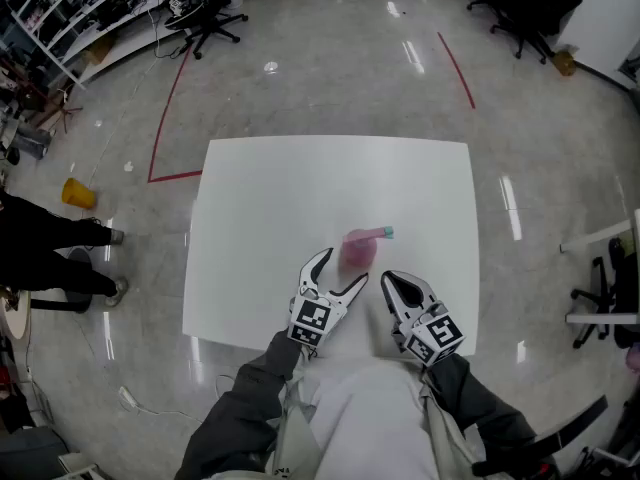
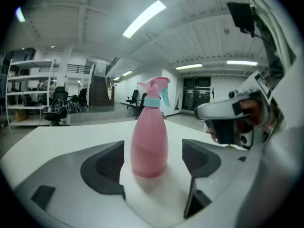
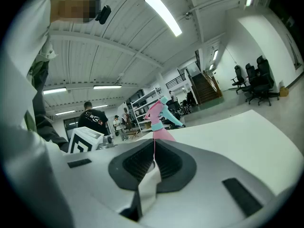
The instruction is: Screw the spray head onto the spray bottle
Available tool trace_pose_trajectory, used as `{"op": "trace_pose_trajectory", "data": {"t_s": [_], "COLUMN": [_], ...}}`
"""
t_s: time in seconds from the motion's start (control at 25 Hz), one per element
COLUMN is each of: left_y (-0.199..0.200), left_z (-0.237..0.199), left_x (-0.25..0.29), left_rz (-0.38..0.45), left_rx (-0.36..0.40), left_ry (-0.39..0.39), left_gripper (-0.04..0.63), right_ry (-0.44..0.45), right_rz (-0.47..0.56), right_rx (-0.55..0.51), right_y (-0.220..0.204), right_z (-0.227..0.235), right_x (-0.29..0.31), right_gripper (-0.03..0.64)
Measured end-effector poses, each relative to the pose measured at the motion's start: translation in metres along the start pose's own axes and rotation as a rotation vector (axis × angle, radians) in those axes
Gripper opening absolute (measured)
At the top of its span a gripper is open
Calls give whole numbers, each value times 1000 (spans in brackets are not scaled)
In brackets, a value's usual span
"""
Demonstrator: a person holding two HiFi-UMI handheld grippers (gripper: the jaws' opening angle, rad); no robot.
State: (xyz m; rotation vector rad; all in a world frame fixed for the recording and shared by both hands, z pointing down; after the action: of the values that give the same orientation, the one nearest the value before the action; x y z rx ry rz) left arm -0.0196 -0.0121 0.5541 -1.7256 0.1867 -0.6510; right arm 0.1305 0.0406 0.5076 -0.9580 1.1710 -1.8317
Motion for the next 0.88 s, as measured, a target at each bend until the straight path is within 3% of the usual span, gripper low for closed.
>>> {"op": "trace_pose_trajectory", "data": {"t_s": [0.04,0.12,0.24,0.32,0.4,0.44,0.68,0.88], "left_y": [-2,-6,-15,-14,-11,-10,-12,-13], "left_z": [-3,-8,-14,-17,-18,-18,-8,4], "left_x": [10,30,53,65,75,80,83,73], "left_rz": [-16,-40,-57,-66,-69,-76,-104,-107], "left_rx": [16,44,97,116,112,112,133,145], "left_ry": [-6,-13,-13,-19,-32,-43,-113,-130], "left_gripper": [372,446,462,461,461,460,448,448], "right_ry": [3,11,25,29,42,48,52,150], "right_rz": [3,11,22,15,3,2,-17,-3], "right_rx": [5,12,-10,-63,-132,-162,-307,-407], "right_y": [0,0,1,3,7,9,19,27], "right_z": [0,0,-3,-6,-10,-11,-7,-10], "right_x": [-1,-2,-1,4,12,17,43,52], "right_gripper": [-3,-3,2,59,172,181,183,183]}}
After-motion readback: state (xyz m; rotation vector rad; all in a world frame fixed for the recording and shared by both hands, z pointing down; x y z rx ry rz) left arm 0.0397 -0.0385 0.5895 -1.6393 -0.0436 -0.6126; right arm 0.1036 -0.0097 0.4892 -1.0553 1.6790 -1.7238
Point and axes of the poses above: the fingertips, and each gripper's own axes: x forward along the fingers, z to its right, y out of its top, the point moved 7 cm from there along -x, backward along the fingers, and after that the axes turned 9 degrees about -y, right-handed, at the moved point
